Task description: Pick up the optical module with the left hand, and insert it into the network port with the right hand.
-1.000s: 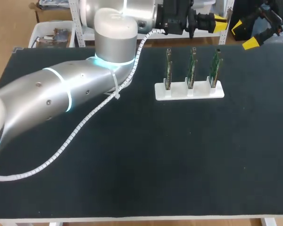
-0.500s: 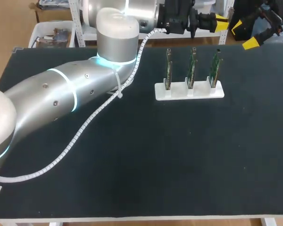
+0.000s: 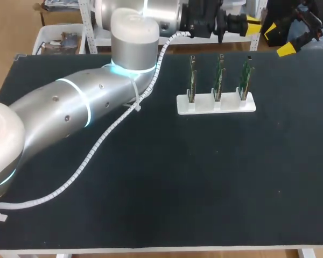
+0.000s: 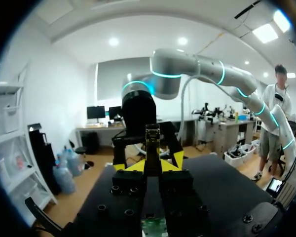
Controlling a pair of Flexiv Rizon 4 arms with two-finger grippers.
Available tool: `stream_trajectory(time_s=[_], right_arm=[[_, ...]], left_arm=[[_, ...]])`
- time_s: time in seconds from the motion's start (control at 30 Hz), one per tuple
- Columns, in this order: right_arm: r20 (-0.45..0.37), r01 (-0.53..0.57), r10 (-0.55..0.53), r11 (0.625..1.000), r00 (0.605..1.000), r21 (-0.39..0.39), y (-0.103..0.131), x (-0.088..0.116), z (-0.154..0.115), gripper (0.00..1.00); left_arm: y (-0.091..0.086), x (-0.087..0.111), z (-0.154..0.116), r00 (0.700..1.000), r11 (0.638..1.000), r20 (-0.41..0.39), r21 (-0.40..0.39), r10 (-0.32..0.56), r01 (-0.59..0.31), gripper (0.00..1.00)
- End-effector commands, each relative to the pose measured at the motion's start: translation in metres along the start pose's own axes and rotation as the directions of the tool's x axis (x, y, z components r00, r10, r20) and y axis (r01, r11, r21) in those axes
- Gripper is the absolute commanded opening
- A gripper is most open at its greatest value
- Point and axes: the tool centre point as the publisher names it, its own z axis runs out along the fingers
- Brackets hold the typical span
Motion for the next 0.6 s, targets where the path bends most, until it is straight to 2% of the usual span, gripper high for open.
stream_trajectory(time_s=[0.03,0.6], right_arm=[[0.000,-0.001,0.001,0.964,1.000,-0.265,-0.0078,-0.0001,-0.0023,1.00],[0.000,-0.001,0.001,0.964,1.000,-0.265,-0.0078,-0.0001,-0.0023,1.00]], left_arm=[[0.0080,-0.0007,0.0024,1.000,1.000,-0.006,0.012,-0.005,0.005,0.00],[0.0125,0.0088,0.0024,0.999,0.999,0.009,0.009,-0.046,0.046,0.00]])
